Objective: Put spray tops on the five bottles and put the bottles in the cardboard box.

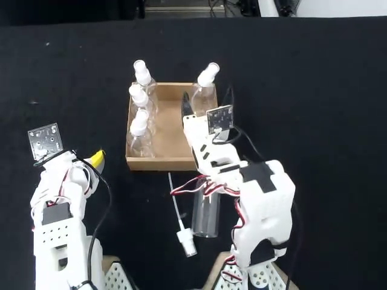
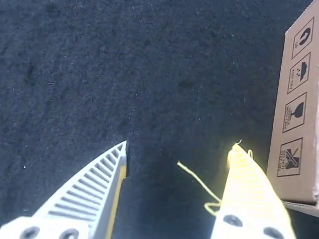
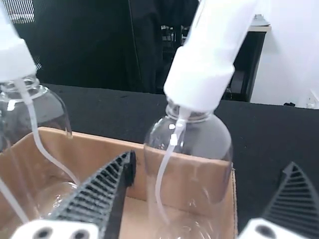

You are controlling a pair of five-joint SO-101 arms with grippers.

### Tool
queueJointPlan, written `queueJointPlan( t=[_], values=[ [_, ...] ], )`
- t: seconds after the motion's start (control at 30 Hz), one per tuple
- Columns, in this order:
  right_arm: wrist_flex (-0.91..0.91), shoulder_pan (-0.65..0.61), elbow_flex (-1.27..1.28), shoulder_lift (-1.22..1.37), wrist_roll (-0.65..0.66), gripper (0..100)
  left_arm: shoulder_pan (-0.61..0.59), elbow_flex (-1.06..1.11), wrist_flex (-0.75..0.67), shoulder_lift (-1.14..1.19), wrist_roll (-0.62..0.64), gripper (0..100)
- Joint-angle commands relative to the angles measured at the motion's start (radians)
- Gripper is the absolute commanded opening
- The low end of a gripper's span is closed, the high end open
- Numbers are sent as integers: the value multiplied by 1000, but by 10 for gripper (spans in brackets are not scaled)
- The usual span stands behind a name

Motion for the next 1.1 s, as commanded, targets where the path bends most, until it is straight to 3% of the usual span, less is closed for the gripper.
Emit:
queueJointPlan(
  t=[0.0, 0.27, 0.53, 0.77, 0.93, 1.07],
  values=[
    [-34, -14, 24, -104, 5, 400, 15, -10, -23, -15, -12, 288],
    [-21, -2, 88, -225, 5, 400, 15, -8, -23, -15, -12, 288],
    [112, -2, 165, -374, 3, 391, 15, -8, -23, -15, -12, 288],
    [253, 5, 272, -651, 3, 154, 15, -4, -23, -15, -12, 288],
    [491, 15, 392, -926, 3, 90, 15, 2, -25, -15, -12, 288],
    [855, 84, 410, -1156, 3, 90, 15, 2, -25, -15, -12, 288]
  ],
)
